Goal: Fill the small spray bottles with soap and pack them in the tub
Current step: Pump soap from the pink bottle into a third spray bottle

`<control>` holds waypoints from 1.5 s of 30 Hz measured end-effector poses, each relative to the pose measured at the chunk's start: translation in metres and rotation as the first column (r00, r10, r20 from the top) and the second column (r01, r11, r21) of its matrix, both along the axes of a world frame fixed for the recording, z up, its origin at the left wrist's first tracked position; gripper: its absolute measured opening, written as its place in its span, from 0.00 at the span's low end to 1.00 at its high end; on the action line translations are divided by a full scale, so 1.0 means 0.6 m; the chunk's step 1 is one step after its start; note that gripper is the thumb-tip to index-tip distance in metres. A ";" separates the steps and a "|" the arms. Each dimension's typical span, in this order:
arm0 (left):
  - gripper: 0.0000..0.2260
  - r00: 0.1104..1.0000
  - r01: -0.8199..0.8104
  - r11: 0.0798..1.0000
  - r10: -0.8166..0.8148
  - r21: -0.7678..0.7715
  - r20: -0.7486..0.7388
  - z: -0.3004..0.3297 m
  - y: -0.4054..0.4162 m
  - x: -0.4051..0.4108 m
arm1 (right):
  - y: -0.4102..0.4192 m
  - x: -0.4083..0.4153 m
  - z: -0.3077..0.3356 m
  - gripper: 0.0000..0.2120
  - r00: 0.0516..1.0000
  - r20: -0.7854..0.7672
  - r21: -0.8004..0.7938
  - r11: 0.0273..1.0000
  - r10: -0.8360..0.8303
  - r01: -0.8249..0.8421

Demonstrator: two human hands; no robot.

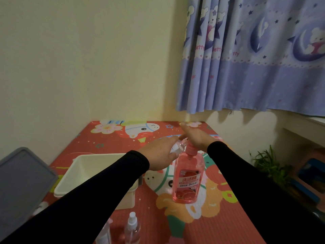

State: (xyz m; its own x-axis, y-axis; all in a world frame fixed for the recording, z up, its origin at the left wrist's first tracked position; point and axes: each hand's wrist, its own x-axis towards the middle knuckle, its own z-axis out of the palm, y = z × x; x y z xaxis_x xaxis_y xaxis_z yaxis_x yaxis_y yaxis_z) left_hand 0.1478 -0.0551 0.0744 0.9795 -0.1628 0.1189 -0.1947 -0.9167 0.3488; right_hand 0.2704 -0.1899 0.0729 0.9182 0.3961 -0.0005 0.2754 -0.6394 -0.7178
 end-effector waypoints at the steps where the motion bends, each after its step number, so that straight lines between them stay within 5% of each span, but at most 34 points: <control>1: 0.23 1.000 -0.003 1.000 0.003 0.007 -0.003 -0.002 0.000 0.001 | 0.000 -0.001 0.001 0.33 1.000 0.002 -0.016 1.000 0.005 -0.005; 12: 0.25 0.999 0.009 0.999 -0.010 0.034 0.031 0.016 0.001 0.001 | -0.002 0.000 0.024 0.30 0.999 0.005 0.071 0.997 0.035 -0.035; 19: 0.23 1.000 -0.012 0.999 0.013 0.040 -0.022 -0.003 0.004 0.005 | -0.002 -0.007 0.006 0.33 0.997 0.043 -0.067 0.996 0.061 -0.058; 28: 0.25 1.000 0.017 0.999 -0.017 0.040 0.020 0.018 0.005 0.005 | -0.001 -0.004 0.028 0.30 0.999 0.036 0.018 0.999 0.038 -0.038; 37: 0.22 0.999 -0.001 1.000 0.002 0.030 -0.035 0.000 0.002 0.002 | -0.002 -0.006 0.005 0.33 0.998 0.035 -0.067 0.997 0.052 -0.050; 45: 0.25 1.000 0.024 1.000 -0.024 0.018 0.015 0.009 0.009 0.011 | 0.001 0.011 0.018 0.32 0.999 -0.033 0.048 0.998 0.030 -0.028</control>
